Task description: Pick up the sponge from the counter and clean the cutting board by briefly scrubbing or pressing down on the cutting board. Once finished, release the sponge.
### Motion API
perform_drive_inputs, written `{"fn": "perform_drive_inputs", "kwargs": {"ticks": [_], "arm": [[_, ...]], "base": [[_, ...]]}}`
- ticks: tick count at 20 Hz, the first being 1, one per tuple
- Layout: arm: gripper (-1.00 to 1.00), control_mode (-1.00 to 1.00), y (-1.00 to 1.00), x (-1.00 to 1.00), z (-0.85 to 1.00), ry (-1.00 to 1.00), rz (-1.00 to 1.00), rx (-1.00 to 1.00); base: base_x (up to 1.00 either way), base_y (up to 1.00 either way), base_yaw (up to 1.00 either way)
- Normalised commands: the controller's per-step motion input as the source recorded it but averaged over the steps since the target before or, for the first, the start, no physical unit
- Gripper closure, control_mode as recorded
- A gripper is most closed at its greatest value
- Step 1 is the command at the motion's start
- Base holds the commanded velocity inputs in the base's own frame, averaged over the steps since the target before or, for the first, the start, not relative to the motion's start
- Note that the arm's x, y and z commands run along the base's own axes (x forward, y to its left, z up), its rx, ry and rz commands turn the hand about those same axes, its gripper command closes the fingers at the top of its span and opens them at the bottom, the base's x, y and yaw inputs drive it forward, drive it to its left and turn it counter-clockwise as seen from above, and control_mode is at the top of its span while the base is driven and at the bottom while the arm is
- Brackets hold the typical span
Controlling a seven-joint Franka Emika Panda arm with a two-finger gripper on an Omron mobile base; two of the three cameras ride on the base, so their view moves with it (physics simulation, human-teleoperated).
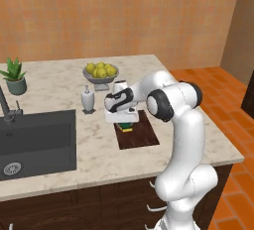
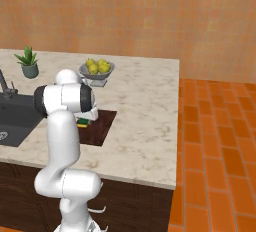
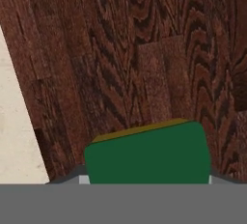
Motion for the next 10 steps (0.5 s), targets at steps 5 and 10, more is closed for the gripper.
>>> {"fn": "perform_drive_inputs", "kwargs": {"ticks": [5,10], "arm": [[1.00,-1.00,0.00,-0.83,-0.06,-0.01,0.00,0.00],[1.00,-1.00,0.00,-0.40,-0.64,0.01,0.00,0.00]], "base": [[0.00,0.00,0.00],[0.00,0.00,0.00]]}}
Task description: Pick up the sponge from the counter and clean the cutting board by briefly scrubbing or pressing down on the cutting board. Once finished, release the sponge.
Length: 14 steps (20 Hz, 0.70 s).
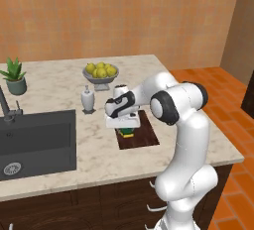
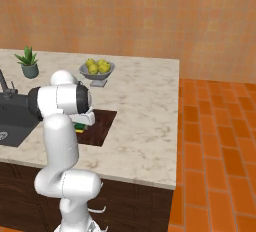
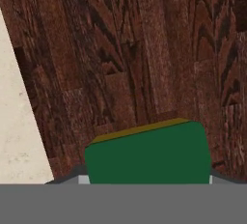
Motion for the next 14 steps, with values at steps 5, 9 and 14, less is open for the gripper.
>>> {"fn": "perform_drive_inputs", "kwargs": {"ticks": [5,9,14], "arm": [[1.00,-1.00,0.08,-0.39,-0.59,0.01,0.00,-0.01],[1.00,-1.00,0.01,-0.74,-0.03,-0.01,0.00,0.00],[1.00,-1.00,0.00,-0.76,-0.55,0.00,0.00,0.00]], "base": [[0.00,0.00,0.00],[0.00,0.00,0.00],[0.00,0.00,0.00]]}}
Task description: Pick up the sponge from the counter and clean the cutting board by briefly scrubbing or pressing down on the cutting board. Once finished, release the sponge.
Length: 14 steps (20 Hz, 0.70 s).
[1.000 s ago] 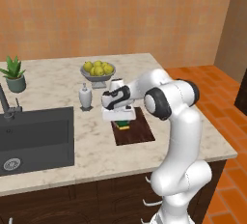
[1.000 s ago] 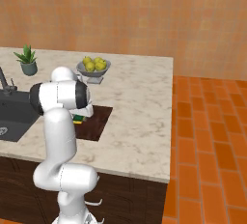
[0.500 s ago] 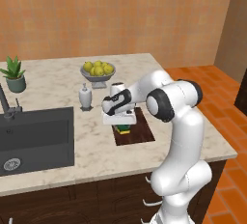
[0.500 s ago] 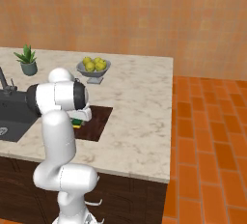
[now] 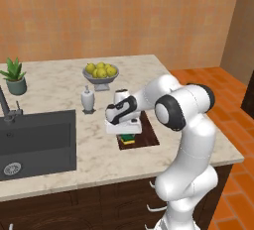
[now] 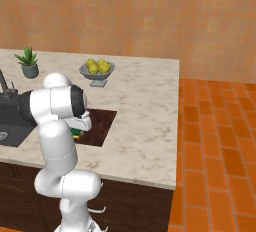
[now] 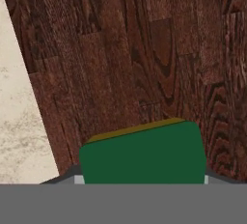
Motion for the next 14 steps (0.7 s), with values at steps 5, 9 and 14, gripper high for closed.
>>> {"fn": "perform_drive_inputs", "kwargs": {"ticks": [5,9,14], "arm": [[1.00,-1.00,0.00,-0.40,-0.94,0.00,0.00,-0.01],[1.00,-1.00,-0.02,-0.58,-0.13,0.00,0.00,0.00],[1.00,-1.00,-0.10,-0.53,-0.47,0.02,0.00,0.00]], "base": [[0.00,0.00,0.00],[0.00,0.00,0.00],[0.00,0.00,0.00]]}}
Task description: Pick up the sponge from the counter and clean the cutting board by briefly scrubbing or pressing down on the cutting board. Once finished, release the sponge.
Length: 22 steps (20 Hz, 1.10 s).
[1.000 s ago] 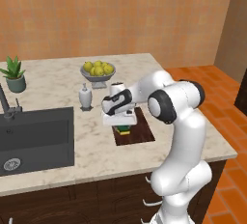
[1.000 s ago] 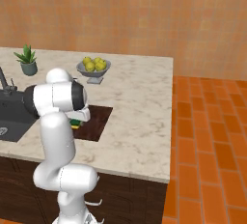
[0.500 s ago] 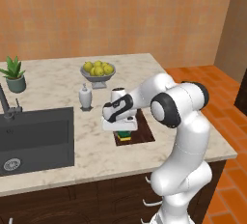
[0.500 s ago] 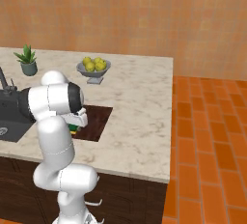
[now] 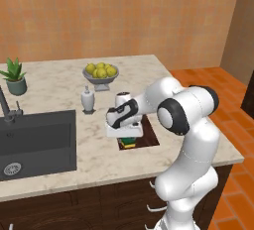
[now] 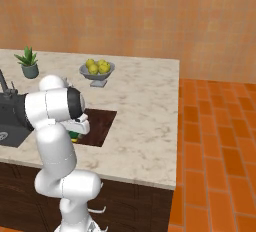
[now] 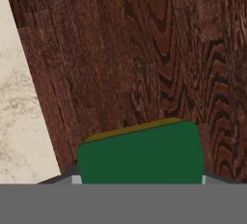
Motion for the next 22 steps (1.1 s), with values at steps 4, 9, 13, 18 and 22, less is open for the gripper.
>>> {"fn": "perform_drive_inputs", "kwargs": {"ticks": [4,9,13,18,22], "arm": [[1.00,-1.00,-0.31,0.00,-0.64,0.00,0.00,0.00],[1.00,-1.00,-0.40,-0.04,-0.44,0.00,0.00,0.00],[1.00,-1.00,-0.81,0.00,0.00,0.00,0.00,0.04],[1.00,-1.00,-0.72,0.00,-0.32,0.00,0.00,0.03],[1.00,-1.00,-0.16,0.00,-0.98,0.00,0.00,-0.02]], "base": [[0.00,0.00,0.00],[0.00,0.00,0.00],[0.00,0.00,0.00],[0.00,0.00,0.00],[0.00,0.00,0.00]]}}
